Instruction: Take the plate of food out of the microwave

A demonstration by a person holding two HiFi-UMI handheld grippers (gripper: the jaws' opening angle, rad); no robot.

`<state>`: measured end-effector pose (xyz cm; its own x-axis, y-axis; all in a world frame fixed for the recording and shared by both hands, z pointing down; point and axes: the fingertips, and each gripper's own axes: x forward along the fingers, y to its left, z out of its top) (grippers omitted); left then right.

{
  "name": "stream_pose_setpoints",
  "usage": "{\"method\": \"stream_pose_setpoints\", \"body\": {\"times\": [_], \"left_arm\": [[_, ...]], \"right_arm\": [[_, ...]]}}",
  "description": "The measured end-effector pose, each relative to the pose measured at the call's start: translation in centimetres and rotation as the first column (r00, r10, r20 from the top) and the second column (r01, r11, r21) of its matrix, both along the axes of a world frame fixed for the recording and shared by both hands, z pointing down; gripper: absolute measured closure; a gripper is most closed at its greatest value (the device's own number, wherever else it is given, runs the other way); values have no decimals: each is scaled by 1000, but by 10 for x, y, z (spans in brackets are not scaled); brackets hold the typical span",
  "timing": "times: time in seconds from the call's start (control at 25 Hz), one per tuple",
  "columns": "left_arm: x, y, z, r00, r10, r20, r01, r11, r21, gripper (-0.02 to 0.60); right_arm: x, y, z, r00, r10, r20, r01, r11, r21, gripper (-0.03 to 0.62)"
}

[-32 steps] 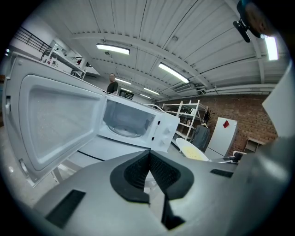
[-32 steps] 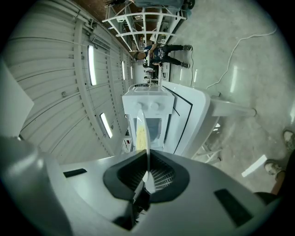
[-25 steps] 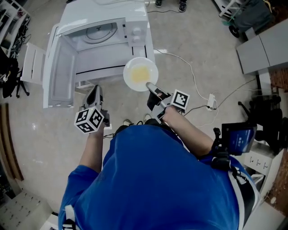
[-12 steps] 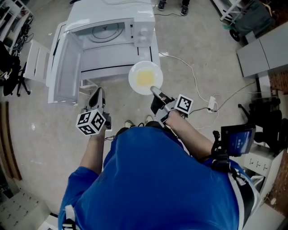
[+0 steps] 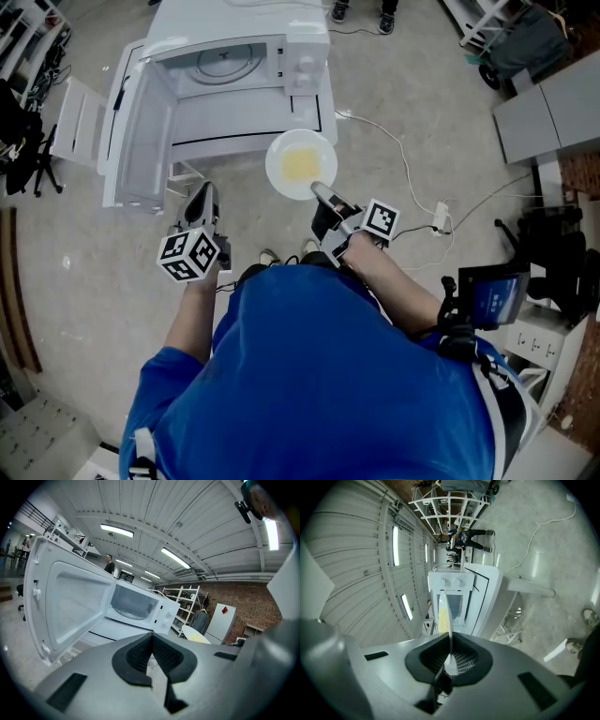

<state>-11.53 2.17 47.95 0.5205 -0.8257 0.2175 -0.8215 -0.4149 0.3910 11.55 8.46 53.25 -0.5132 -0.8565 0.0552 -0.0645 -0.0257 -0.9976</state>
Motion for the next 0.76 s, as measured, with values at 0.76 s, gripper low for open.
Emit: {"method": "stream_pose_setpoints", "body": {"times": [0.76], "left_arm": [[-7,3,3,1000,-6,-3,6,1000,-5,572]], "right_arm": [[-10,-1,0,1000,-13,6,13,1000,-2,579]]}}
